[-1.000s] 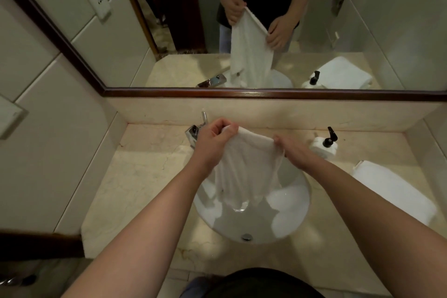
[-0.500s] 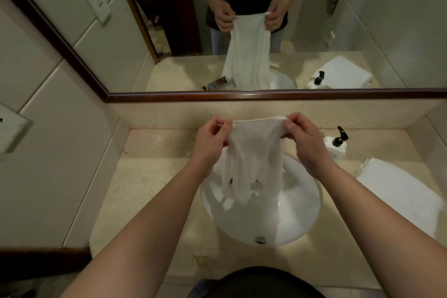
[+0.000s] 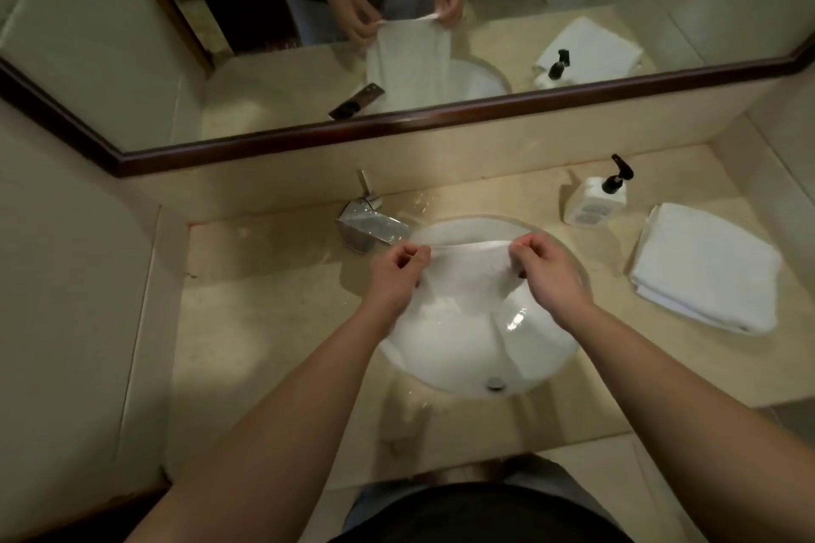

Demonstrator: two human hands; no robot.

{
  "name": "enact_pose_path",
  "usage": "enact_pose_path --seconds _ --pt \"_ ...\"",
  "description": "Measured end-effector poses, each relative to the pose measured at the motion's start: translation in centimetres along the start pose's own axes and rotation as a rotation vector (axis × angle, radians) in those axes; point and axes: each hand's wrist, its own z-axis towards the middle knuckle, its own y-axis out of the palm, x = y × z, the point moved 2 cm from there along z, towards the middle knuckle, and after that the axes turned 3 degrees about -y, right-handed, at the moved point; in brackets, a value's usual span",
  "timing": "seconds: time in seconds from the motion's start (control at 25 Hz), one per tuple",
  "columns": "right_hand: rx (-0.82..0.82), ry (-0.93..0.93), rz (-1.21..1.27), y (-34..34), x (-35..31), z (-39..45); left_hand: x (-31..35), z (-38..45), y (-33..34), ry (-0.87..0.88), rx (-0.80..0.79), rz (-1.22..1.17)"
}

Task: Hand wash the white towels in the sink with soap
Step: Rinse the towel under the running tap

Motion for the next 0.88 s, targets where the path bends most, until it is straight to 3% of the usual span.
enact_pose_path --seconds 0.16,0.4,0.52,0.68,0.88 --pt "0.034 0.086 -0.111 1.5 4.4 1.5 -4.3 2.1 -0.2 -0.113 -0.019 -0.017" --pt "0.001 0.063 -0.471 3.6 8.8 6.3 -8.9 6.8 1.0 -0.221 0.118 -0.055" --pt "-0.007 0.052 -0.373 4.7 10.6 9.0 -9.9 9.8 2.1 -0.192 0.109 -0.026" --pt "-0.173 0.148 -0.358 6.0 13.7 10.5 -12.1 12.6 4.2 -0.182 0.116 0.128" --pt "-0.238 0.186 -0.518 7.5 17.7 11.4 -16.1 13.4 6.2 -0.173 0.129 0.554"
